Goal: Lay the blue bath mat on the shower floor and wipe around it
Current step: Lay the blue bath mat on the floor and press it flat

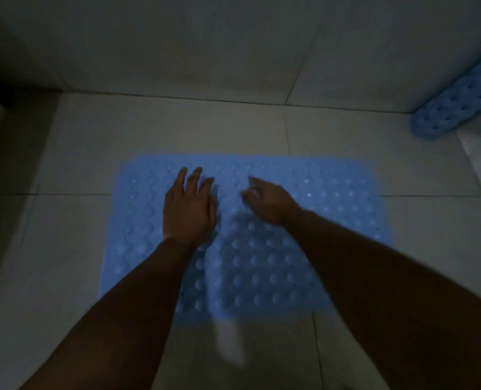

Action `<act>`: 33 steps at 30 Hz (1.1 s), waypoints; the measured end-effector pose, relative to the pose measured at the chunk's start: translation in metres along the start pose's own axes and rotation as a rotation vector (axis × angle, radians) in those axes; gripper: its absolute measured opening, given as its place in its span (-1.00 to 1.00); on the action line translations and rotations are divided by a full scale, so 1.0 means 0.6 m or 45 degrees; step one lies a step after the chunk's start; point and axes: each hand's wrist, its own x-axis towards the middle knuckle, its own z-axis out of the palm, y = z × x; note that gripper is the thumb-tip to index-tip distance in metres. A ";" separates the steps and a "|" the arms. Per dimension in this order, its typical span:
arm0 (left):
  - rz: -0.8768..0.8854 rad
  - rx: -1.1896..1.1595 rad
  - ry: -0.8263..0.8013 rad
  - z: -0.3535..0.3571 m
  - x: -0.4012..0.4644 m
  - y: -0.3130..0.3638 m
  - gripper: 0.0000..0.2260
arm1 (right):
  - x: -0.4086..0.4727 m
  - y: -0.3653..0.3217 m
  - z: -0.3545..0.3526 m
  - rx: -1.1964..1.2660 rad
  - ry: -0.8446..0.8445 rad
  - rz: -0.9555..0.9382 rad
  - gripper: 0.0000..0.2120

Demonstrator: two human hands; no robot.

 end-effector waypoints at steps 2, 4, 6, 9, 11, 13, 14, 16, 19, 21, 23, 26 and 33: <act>0.020 -0.013 -0.057 -0.002 0.002 0.028 -0.55 | 0.023 0.001 -0.074 0.128 0.106 0.021 -0.54; 0.066 -0.029 -0.175 0.009 -0.001 0.065 -0.55 | 0.025 0.017 -0.114 0.105 0.277 0.019 -0.63; 0.143 -0.033 -0.281 0.030 -0.011 0.107 -0.52 | 0.012 0.041 -0.123 0.036 0.346 0.019 -0.66; 0.323 -0.041 -0.384 0.072 -0.030 0.175 -0.45 | -0.013 0.086 -0.109 -0.071 0.384 0.038 -0.68; 0.430 -0.043 -0.397 0.099 -0.041 0.208 -0.35 | -0.025 0.117 -0.088 -0.189 0.426 0.022 -0.68; 0.472 -0.019 -0.416 0.125 -0.052 0.219 -0.25 | -0.029 0.142 -0.069 -0.289 0.499 -0.011 -0.70; 0.471 0.004 -0.429 0.136 -0.058 0.218 -0.21 | -0.030 0.153 -0.060 -0.346 0.550 -0.032 -0.72; 0.456 0.047 -0.417 0.149 -0.065 0.211 -0.16 | -0.027 0.173 -0.044 -0.434 0.640 -0.050 -0.74; 0.459 0.046 -0.407 0.156 -0.063 0.211 -0.17 | -0.009 0.196 -0.036 -0.420 0.719 -0.046 -0.77; 0.471 0.064 -0.420 0.153 -0.064 0.213 -0.18 | -0.002 0.206 -0.034 -0.429 0.728 -0.066 -0.75; 0.482 0.072 -0.425 0.154 -0.061 0.215 -0.21 | 0.008 0.216 -0.038 -0.430 0.717 -0.090 -0.74; 0.478 0.057 -0.456 0.157 -0.054 0.213 -0.27 | 0.018 0.220 -0.057 -0.379 0.713 -0.107 -0.71; 0.445 0.141 -0.632 0.097 0.006 0.239 -0.37 | -0.018 0.226 -0.102 -0.293 0.583 -0.084 -0.53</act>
